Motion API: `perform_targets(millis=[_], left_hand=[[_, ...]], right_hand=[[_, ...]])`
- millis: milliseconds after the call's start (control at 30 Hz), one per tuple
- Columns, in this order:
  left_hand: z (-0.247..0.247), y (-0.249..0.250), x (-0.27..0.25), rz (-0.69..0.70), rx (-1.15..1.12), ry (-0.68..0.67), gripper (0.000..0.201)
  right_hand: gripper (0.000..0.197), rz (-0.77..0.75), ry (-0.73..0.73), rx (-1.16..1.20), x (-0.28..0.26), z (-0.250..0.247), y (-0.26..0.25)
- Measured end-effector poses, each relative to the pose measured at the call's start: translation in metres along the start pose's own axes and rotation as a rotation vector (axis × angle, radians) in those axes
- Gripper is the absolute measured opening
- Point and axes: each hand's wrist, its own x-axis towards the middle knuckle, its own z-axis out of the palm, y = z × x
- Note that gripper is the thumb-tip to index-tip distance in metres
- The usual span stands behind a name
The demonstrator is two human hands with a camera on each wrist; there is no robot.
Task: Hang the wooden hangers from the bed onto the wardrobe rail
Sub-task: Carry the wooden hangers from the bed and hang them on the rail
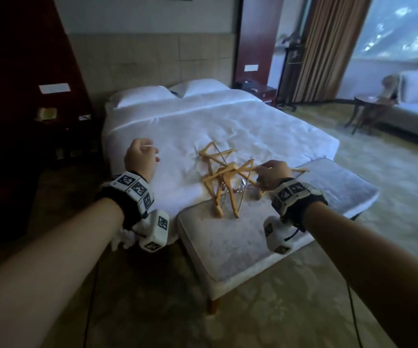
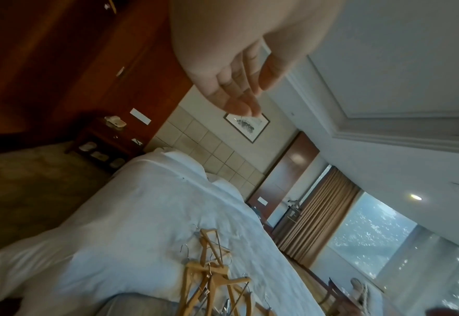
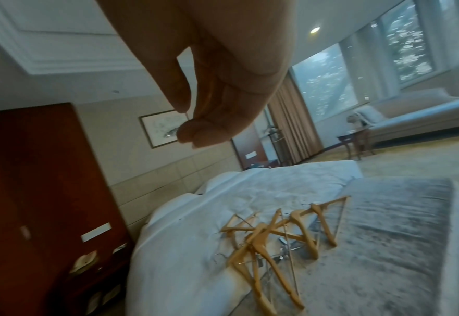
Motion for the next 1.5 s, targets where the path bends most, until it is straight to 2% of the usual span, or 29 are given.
perform_targets(millis=[67,167,300,367,500,633,800,1067,1267,1400,1500], left_hand=[[0.037,-0.009,0.024,-0.046,0.001,-0.044,0.018],[0.095,-0.02,0.048,-0.068,0.043,-0.099,0.016],[0.164,-0.039,0.086,-0.115,0.045,-0.152,0.016],[0.195,-0.052,0.111,-0.131,0.058,-0.139,0.016],[0.242,-0.087,0.164,-0.196,0.124,-0.06,0.016],[0.273,-0.131,0.205,-0.274,0.162,0.0,0.015],[0.291,-0.199,0.238,-0.388,0.183,0.074,0.014],[0.286,-0.288,0.271,-0.594,0.169,0.196,0.018],[0.28,-0.327,0.298,-0.66,0.198,0.294,0.017],[0.277,-0.343,0.299,-0.697,0.209,0.321,0.016],[0.272,-0.348,0.3,-0.708,0.219,0.318,0.016]], right_hand=[[0.026,0.042,0.044,-0.001,0.033,-0.009,0.02],[0.019,0.071,0.083,-0.028,0.087,-0.018,0.042],[0.021,0.111,0.039,-0.085,0.175,-0.011,0.062],[0.024,0.108,-0.002,-0.122,0.227,0.002,0.068],[0.043,0.097,-0.114,-0.228,0.317,0.04,0.077],[0.046,0.026,-0.21,-0.35,0.387,0.087,0.09],[0.055,-0.091,-0.305,-0.521,0.46,0.154,0.118],[0.059,-0.031,-0.348,-0.526,0.566,0.251,0.142],[0.083,0.027,-0.393,-0.617,0.617,0.305,0.16],[0.103,0.164,-0.475,-0.655,0.625,0.327,0.165],[0.121,0.21,-0.503,-0.741,0.623,0.338,0.171]])
